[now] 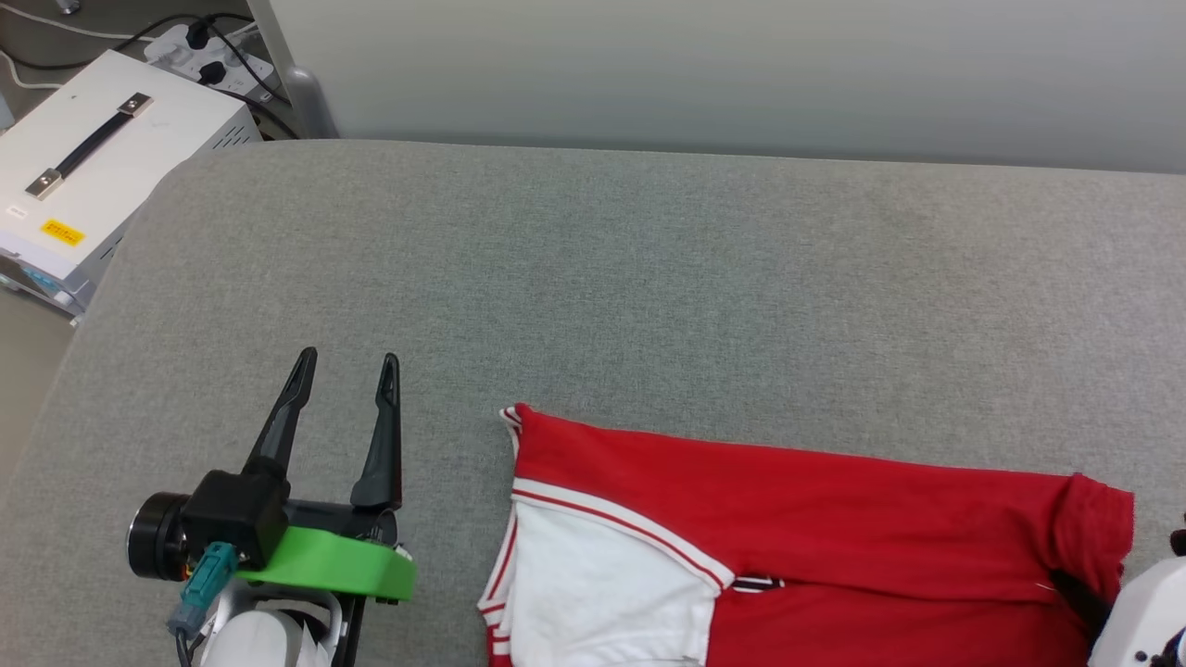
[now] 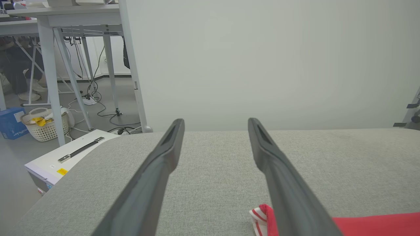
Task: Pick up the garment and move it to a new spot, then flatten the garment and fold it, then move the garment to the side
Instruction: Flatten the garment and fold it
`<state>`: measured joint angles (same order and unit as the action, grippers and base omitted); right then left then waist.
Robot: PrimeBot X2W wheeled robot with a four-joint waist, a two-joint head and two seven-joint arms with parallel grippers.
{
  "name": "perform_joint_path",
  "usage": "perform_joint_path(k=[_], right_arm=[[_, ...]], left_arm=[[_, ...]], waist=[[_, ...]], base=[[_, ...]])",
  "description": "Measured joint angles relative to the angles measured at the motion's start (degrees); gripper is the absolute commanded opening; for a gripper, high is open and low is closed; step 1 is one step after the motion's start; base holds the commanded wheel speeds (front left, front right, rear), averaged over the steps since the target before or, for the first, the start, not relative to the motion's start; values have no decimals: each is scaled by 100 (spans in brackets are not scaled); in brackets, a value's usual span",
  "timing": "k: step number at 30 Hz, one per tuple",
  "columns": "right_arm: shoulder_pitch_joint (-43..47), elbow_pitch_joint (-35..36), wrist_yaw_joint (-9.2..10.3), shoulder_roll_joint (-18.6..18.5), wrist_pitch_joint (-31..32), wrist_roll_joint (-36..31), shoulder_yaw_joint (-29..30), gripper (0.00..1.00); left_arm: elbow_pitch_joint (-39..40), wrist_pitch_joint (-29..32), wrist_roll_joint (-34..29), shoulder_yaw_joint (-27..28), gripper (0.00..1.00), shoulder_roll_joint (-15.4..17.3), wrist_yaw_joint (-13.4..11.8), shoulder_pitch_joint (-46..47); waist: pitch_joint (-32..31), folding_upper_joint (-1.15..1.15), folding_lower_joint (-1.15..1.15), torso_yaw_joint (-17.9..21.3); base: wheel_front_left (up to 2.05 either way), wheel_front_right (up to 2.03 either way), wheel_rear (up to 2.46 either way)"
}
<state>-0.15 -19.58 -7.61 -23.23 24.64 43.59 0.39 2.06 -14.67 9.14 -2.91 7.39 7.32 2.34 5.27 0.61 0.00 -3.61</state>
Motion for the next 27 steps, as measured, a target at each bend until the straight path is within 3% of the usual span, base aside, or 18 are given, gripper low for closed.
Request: perform_joint_path(k=[13,27], right_arm=[[-114,-311,2,-504,-198,-615,827,0],[204,1096,8,92,341,-681,522,0]], left_arm=[[-30,0,0,26,100,-47,0,-2],[-64,0,0,48,100,-80,0,-143]], waist=[[-44,0,0,143],[-337,0,0,198]], base=[[0,0,0],[0,0,0]])
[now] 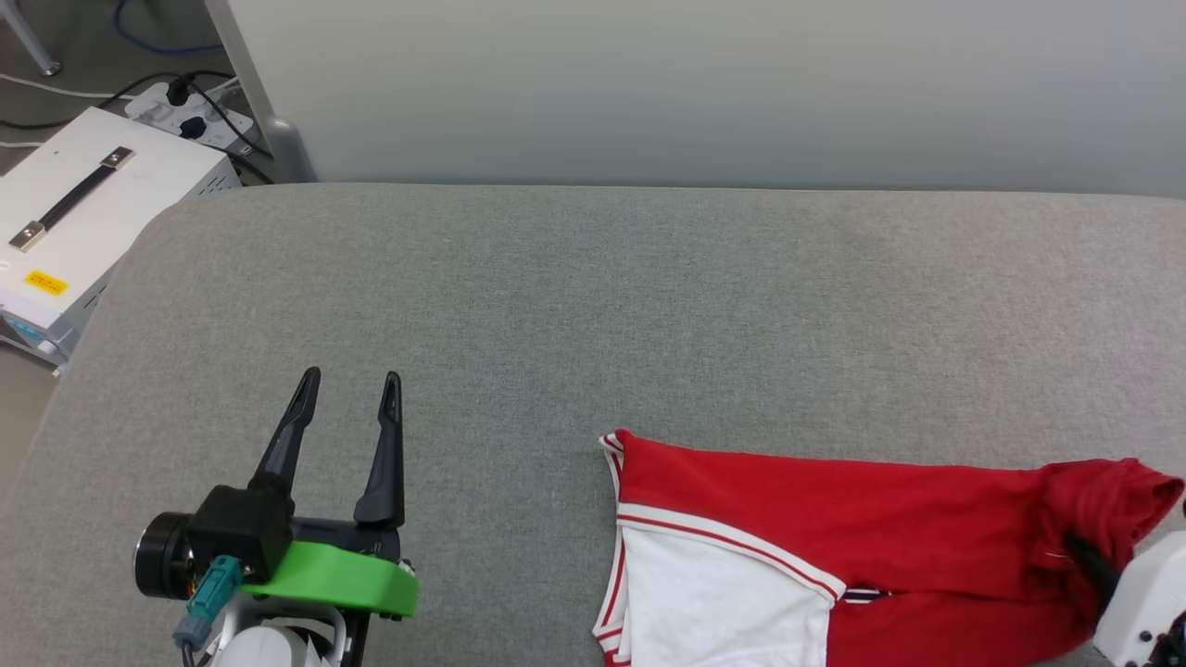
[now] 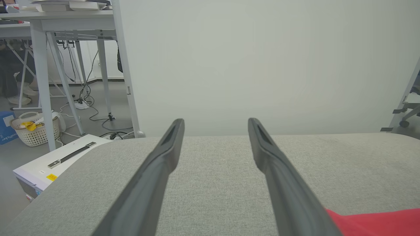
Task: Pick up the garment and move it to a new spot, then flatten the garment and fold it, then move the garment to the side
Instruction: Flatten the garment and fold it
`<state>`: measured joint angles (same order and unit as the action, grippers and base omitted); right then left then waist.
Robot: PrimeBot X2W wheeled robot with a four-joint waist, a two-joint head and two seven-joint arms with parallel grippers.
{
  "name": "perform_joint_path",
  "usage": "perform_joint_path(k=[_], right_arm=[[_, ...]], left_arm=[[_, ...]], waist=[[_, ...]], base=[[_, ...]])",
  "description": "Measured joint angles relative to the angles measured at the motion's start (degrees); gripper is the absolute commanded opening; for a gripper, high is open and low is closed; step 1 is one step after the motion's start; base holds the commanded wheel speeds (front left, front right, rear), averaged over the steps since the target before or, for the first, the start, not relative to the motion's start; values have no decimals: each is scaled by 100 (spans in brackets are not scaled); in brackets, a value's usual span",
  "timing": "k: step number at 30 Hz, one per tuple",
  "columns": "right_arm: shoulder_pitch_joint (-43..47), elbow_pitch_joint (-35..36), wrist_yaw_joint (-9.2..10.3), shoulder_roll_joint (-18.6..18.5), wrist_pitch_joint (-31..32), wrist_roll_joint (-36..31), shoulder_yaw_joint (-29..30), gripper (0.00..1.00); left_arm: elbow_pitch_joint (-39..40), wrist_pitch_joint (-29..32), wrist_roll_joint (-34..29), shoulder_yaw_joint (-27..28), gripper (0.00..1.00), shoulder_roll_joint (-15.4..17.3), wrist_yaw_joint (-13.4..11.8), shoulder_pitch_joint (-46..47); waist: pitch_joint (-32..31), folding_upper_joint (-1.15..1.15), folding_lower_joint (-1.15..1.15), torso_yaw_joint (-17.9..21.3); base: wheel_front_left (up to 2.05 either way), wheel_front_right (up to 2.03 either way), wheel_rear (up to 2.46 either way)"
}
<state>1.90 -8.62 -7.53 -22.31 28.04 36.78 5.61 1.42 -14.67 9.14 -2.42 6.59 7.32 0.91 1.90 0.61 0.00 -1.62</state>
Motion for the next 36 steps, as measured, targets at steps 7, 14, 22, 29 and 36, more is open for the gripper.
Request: perform_joint_path(k=[7,14,22,29,36], right_arm=[[46,669,0,870,471,-135,-151,0],[31,990,1,1758,778,-454,-517,0],[-37,1018,0,1933,719,-258,-1306,0],[-160,505,0,1952,367,-224,-1819,0],[-404,85,1,1949,-15,-208,-1998,100]], left_arm=[[-44,0,8,-46,100,-1,0,-87],[-57,0,100,63,100,12,0,-84],[-62,0,102,96,100,56,0,-82],[-98,0,102,29,100,62,0,-75],[-107,0,102,26,100,60,0,-73]], waist=[[-60,0,0,-99],[-61,0,0,-257],[-27,0,0,-423],[15,0,0,-547],[122,0,0,-610]], base=[[0,0,0],[0,0,0],[0,0,0],[0,0,0],[0,0,0]])
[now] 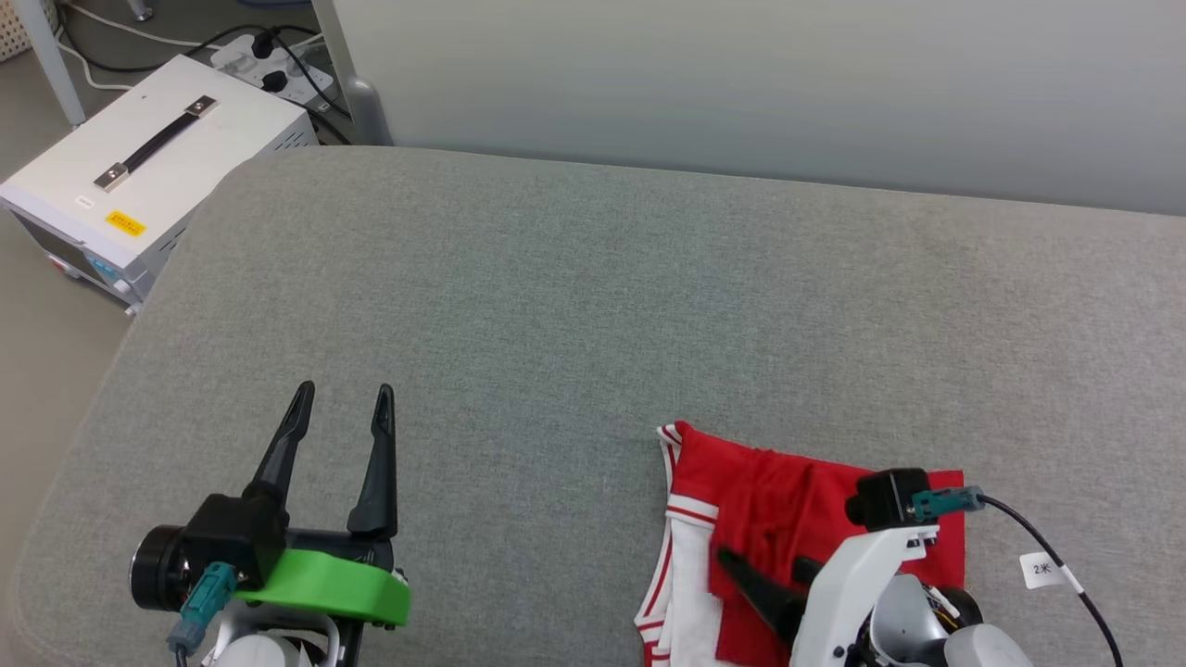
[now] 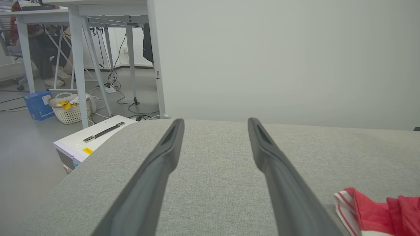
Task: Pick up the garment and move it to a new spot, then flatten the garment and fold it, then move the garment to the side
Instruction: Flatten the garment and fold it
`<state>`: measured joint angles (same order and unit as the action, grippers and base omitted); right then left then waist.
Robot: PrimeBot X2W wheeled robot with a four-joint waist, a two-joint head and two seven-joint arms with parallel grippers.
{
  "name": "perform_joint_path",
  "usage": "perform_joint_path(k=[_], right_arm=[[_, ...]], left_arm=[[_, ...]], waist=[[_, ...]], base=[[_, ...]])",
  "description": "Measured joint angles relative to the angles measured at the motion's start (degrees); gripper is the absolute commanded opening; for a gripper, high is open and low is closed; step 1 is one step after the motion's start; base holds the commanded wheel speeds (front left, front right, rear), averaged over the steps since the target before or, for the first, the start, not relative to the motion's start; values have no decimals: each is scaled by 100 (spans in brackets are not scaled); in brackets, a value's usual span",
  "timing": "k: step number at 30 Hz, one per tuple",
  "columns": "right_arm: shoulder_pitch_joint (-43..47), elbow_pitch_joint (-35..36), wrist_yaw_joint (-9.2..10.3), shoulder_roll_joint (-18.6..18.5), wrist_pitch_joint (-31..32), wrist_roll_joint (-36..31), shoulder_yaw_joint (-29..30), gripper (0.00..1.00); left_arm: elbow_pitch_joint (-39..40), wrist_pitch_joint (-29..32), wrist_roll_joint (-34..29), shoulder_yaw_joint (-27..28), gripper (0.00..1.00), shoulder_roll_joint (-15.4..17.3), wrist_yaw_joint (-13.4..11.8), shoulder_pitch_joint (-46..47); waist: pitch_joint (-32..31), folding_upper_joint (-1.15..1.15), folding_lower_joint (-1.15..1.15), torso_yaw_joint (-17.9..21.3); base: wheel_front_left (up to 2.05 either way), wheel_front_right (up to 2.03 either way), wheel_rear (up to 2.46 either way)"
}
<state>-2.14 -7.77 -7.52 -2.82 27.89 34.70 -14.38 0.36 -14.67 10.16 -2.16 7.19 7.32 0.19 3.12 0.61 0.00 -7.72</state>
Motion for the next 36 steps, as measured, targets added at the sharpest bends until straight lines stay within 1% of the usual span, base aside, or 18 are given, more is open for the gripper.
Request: perform_joint_path(k=[2,4,9,12,18,20,22,26,29,34,36], right_arm=[[-63,-22,0,1,-44,94,-159,100],[-101,-14,-1,10,-96,354,-377,100],[-168,113,-1,10,-170,491,-555,100],[-187,224,0,9,-169,423,-598,100],[-284,594,0,-14,-82,-31,-492,100],[-384,791,-1,-164,-99,-334,-514,100],[-534,972,-1,-458,-235,-659,-550,100],[-865,1127,-1,-1073,-894,-1348,-454,100],[-1003,1100,-1,-1411,-1351,-1804,-290,100],[-1047,983,-1,-1535,-2042,-2117,298,100],[-1040,944,-1,-1605,-2308,-2341,514,100]], left_arm=[[-15,0,0,-2,100,0,0,1],[-36,0,0,3,100,0,0,1],[-71,0,0,-12,100,0,0,2],[-99,0,0,-25,100,1,0,2],[-126,0,0,-67,100,4,0,0],[-127,0,0,-87,100,4,0,-1],[-126,0,0,-91,100,5,0,-3],[-111,0,0,-119,100,5,0,-3],[-82,0,0,-112,100,5,0,-3],[-33,0,0,-108,100,2,0,-2],[-31,0,0,-116,100,-3,0,-2]], waist=[[21,0,0,-6],[21,0,0,7],[-13,0,0,50],[-43,0,0,93],[-119,0,0,208],[-145,0,0,248],[-173,0,0,295],[-210,0,0,390],[-218,0,0,458],[-179,0,0,560],[-147,0,0,589]], base=[[0,0,0],[0,0,0],[0,0,0],[0,0,0],[0,0,0],[0,0,0],[0,0,0],[0,0,0],[0,0,0],[0,0,0],[0,0,0]])
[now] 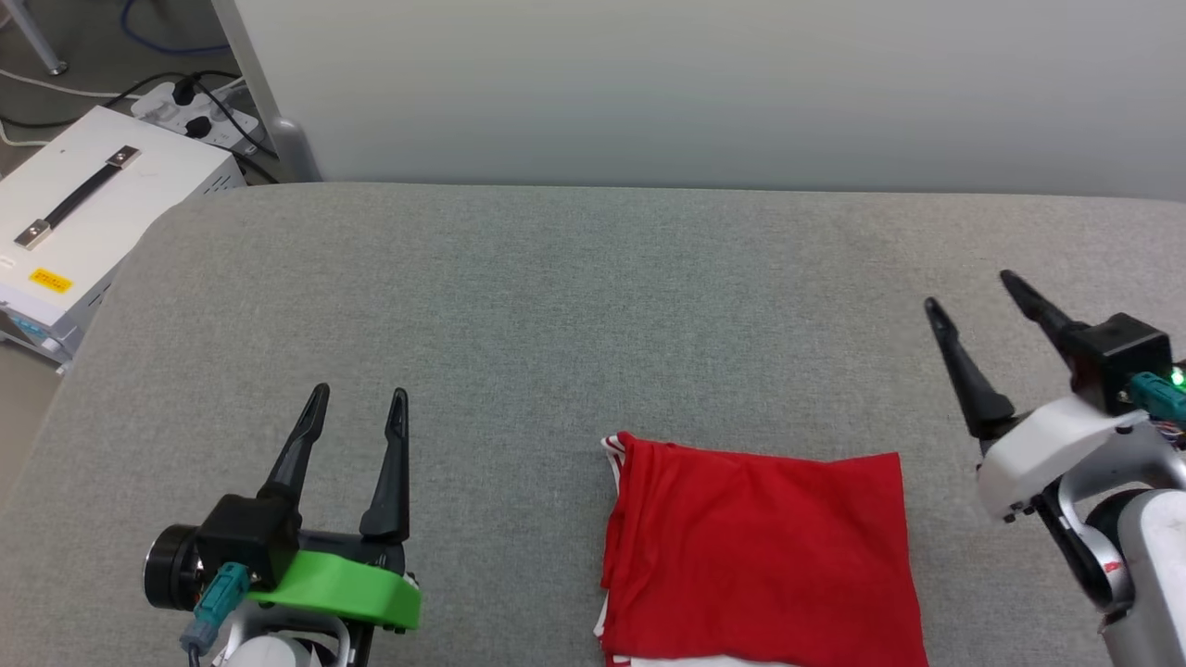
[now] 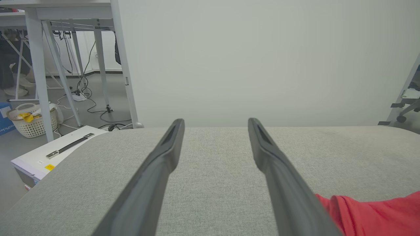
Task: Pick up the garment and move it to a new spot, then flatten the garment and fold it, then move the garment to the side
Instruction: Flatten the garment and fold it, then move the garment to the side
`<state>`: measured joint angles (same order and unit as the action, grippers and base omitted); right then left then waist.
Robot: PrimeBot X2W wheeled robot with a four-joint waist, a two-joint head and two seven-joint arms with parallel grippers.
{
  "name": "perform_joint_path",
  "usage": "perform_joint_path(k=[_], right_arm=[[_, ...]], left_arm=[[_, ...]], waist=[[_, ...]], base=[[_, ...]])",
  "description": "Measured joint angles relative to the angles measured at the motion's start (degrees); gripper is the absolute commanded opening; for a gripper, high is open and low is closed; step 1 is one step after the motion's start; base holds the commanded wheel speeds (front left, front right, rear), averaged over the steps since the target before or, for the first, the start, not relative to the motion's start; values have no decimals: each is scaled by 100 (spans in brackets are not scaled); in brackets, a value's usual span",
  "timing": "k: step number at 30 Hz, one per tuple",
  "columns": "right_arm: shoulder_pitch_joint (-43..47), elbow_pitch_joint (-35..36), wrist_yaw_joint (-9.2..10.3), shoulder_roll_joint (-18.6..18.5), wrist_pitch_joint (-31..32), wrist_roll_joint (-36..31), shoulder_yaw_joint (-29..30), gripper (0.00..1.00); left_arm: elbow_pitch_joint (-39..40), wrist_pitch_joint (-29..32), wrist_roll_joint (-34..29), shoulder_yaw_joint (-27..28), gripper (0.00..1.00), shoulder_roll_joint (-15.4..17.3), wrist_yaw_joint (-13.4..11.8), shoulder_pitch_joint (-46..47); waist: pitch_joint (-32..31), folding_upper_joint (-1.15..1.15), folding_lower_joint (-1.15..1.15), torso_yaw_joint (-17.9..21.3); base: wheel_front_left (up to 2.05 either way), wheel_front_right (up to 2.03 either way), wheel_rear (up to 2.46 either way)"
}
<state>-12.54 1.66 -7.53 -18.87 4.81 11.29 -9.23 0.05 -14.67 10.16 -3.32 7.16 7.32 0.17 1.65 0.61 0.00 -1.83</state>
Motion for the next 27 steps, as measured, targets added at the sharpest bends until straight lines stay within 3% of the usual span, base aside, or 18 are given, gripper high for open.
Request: perform_joint_path(k=[5,11,22,27], right_arm=[[256,-34,0,75,-470,-207,599,100],[781,77,0,457,-839,-204,1173,100],[1027,219,0,669,-816,-132,1196,100],[1182,302,0,708,-212,157,1072,100]], left_arm=[[8,0,1,-20,100,-22,0,1],[26,0,43,-22,100,-86,0,-6],[44,0,44,-124,100,-124,0,-11],[47,0,44,-176,100,-119,0,-9]], waist=[[84,0,0,41],[114,0,0,61],[143,0,0,88],[234,0,0,60]], base=[[0,0,0],[0,0,0],[0,0,0],[0,0,0]])
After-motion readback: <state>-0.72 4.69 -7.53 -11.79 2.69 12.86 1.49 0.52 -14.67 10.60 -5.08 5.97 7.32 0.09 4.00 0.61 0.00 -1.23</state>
